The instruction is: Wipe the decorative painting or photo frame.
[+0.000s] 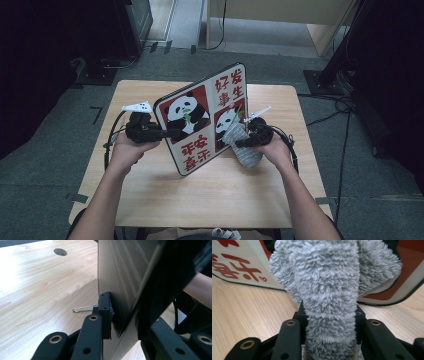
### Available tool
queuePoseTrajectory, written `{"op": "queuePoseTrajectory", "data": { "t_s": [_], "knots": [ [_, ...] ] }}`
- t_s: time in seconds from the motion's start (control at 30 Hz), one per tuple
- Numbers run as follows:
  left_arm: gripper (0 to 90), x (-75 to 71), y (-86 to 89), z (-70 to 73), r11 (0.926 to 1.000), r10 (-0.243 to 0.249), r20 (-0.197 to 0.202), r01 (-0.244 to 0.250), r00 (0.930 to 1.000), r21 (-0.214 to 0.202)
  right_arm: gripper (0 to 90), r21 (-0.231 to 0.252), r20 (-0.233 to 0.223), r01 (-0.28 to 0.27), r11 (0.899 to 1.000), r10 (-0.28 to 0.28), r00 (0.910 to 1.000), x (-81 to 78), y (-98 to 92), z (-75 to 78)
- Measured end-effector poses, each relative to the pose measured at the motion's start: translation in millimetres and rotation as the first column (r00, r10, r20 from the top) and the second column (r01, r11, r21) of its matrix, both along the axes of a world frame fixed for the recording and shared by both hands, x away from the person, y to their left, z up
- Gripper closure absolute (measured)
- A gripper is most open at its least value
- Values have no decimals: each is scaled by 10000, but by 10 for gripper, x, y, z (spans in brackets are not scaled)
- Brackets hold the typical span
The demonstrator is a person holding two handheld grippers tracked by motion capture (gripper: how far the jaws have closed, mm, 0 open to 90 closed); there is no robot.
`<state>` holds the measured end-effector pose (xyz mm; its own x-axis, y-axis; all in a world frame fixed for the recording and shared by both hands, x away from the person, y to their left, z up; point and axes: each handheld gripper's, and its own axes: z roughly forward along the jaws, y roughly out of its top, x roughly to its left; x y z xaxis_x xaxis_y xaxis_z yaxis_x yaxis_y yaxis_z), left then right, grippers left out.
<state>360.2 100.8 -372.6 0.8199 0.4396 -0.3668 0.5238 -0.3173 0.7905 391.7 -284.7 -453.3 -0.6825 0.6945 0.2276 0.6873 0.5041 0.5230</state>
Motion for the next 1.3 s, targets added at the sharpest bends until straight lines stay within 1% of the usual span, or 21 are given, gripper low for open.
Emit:
{"op": "queuePoseTrajectory", "data": {
  "t_s": [0.17,0.3,0.47,0.57,0.63,0.73,0.77,0.97,1.07,1.13,1.17,1.2,1.3],
  "knots": [
    [772,1,0,-1,10000,4,6,-4,10000,-3,641,72,167,-44,10000,43,9999,-15,-6,73],
    [772,1,0,0,10000,2,14,-2,10000,3,641,252,283,7,9997,-14,9996,-28,-32,140],
    [773,3,1,-2,10000,0,17,0,10000,-10,642,512,688,18,9987,-53,9976,-42,-30,295],
    [773,2,0,-2,10000,4,18,-4,10000,-8,642,526,879,-58,9986,12,9961,-57,-5,394],
    [773,2,0,-1,10000,9,15,-9,10000,-1,642,584,981,-112,9982,55,9952,-73,27,481],
    [773,0,-2,1,10000,9,26,-9,10000,15,642,495,1279,-347,9982,281,9914,-93,99,641],
    [773,0,-2,1,10000,11,20,-11,10000,13,642,485,1296,-333,9983,268,9912,-97,113,683],
    [772,3,-1,0,10000,4,-5,-4,10000,-3,642,799,1707,-473,9957,331,9848,-89,208,995],
    [772,4,0,0,10000,-2,-13,2,10000,4,642,782,1823,-553,9954,403,9824,-79,268,1124],
    [772,5,0,-1,10000,-2,-19,2,10000,0,641,751,1969,-628,9952,469,9793,-69,313,1237],
    [772,5,0,-1,10000,-1,-28,1,10000,-8,641,722,2104,-697,9950,531,9762,-61,332,1300],
    [772,5,1,-1,10000,-3,-27,2,10000,-9,641,757,2244,-742,9944,555,9729,-51,357,1381],
    [772,5,0,-1,10000,4,-32,-4,10000,-20,640,876,2432,-811,9929,576,9683,-29,406,1563]
  ]
}}
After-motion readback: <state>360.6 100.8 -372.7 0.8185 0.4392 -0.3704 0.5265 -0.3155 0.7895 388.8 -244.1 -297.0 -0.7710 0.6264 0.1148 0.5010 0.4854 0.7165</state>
